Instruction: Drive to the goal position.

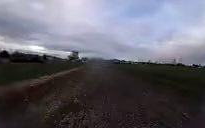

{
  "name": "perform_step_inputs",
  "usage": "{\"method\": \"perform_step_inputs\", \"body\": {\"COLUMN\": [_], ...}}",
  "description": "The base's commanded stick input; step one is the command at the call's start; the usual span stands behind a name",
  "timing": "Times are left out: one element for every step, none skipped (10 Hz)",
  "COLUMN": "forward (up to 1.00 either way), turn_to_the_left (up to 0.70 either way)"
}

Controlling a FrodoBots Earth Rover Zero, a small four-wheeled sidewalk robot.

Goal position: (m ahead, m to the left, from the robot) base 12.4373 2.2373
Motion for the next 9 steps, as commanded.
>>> {"method": "perform_step_inputs", "body": {"forward": [0.85, 0.85, 0.85, 0.85, 0.85, 0.85, 0.85, 0.85, 0.85], "turn_to_the_left": [-0.24, -0.1, -0.02, -0.08, 0.0, 0.0, 0.0, 0.0, 0.0]}}
